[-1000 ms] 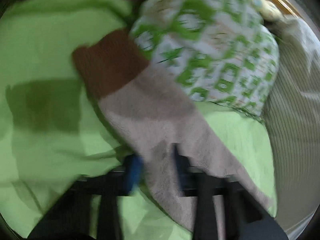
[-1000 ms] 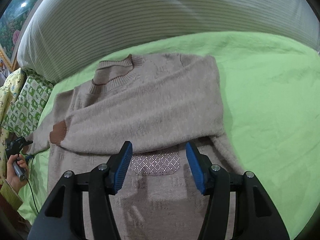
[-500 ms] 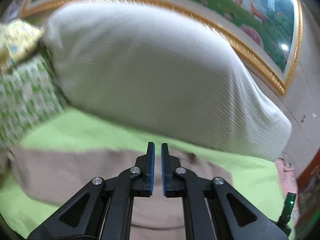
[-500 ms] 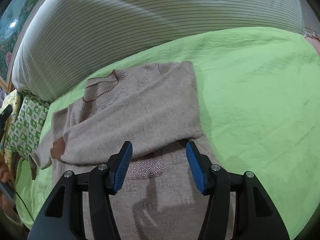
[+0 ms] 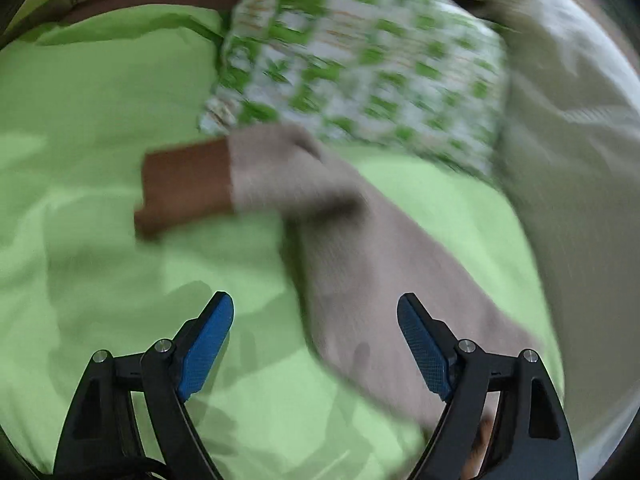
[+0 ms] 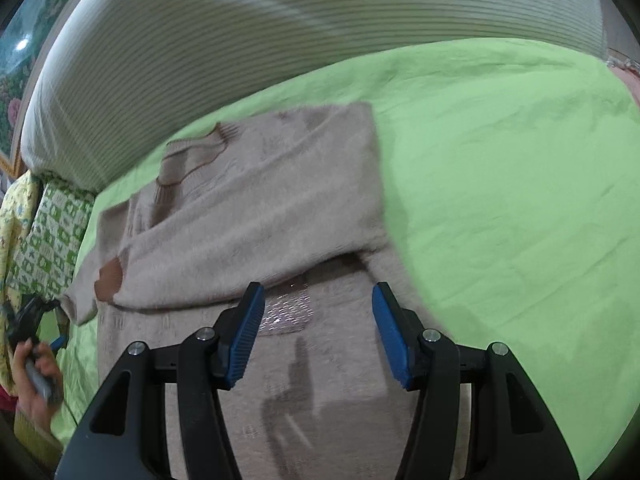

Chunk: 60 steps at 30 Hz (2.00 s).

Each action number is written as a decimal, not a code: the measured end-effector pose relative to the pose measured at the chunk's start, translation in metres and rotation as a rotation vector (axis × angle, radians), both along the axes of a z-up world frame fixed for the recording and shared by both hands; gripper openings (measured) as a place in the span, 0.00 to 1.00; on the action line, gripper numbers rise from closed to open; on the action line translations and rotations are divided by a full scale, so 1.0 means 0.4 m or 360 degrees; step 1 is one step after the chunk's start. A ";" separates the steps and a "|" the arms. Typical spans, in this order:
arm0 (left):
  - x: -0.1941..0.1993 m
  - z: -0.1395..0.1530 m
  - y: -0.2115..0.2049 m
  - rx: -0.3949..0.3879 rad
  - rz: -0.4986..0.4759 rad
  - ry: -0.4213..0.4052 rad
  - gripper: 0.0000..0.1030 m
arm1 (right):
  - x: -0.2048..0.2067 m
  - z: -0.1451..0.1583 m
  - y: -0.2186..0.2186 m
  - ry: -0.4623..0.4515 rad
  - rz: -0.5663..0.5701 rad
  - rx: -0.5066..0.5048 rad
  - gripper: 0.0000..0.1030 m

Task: Fold small clothes

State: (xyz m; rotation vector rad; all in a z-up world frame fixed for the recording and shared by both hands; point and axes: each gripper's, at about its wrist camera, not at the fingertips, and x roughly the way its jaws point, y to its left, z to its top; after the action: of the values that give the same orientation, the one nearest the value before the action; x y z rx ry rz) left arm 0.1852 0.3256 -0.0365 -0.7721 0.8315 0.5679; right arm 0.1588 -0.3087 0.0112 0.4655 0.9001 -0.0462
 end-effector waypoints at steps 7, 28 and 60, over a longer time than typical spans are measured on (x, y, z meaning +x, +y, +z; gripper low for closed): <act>0.151 -0.019 -0.005 0.0138 -0.0303 0.0108 0.03 | 0.022 0.015 0.054 -0.0015 0.0083 -0.0008 0.55; -0.130 -0.022 -0.838 0.0904 -0.1940 0.0028 0.63 | 0.046 0.041 -0.006 -0.0054 -0.0040 0.0106 0.56; 0.106 -0.133 -0.508 0.0534 -0.1043 0.0266 0.72 | 0.179 -0.007 -0.056 -0.0231 -0.0273 0.0272 0.05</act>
State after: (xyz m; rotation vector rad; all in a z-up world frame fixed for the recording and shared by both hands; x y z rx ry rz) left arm 0.2277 0.1223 -0.0899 -0.1204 1.0461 0.1720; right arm 0.2303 -0.3312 0.0083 0.6965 0.7227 -0.0914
